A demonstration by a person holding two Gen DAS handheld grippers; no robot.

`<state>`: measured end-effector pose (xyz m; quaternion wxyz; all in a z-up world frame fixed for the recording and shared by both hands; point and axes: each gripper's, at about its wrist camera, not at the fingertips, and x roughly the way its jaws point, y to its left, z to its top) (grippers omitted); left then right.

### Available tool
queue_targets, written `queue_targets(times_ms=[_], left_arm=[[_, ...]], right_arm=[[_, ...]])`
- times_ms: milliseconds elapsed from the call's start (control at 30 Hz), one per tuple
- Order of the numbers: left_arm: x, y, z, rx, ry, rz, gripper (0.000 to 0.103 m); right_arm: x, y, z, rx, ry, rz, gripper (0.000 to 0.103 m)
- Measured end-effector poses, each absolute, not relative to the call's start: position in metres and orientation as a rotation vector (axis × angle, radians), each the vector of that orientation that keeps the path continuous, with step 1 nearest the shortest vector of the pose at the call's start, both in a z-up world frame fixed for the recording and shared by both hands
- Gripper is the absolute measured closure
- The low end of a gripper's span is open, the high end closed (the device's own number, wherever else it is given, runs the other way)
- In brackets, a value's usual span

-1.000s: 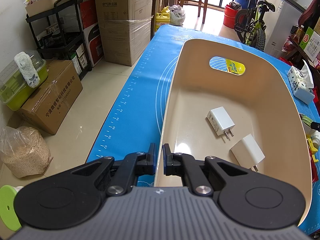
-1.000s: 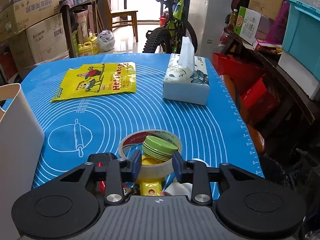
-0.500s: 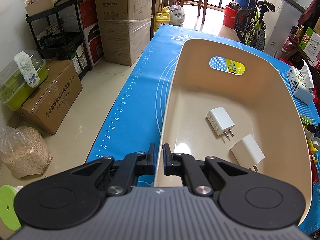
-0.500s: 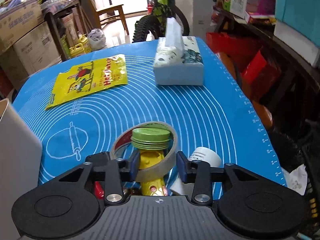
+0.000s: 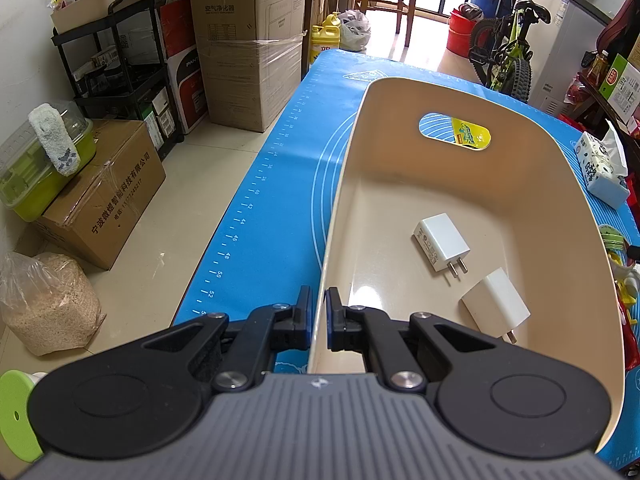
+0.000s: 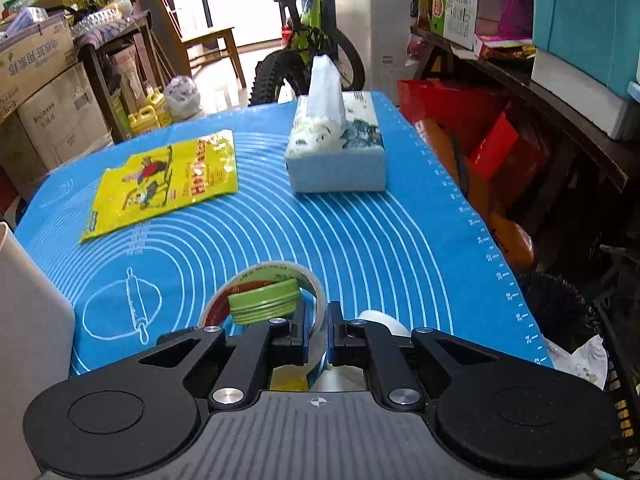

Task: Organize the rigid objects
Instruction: 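Lower the right tool onto the masking tape roll and grip its rim, then lift the tape roll with the right tool and release it into the basket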

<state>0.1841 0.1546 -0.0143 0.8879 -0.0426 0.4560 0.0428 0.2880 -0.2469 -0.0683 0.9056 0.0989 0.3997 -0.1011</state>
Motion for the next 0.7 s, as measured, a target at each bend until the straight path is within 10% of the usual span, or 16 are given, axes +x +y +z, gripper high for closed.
queue_targets(times_ms=[700], left_arm=[[0.184,0.155,-0.014,-0.089,0.947,0.089,0.095]], right_arm=[[0.276,-0.232,-0.03,0.168,0.707,-0.127,0.087]])
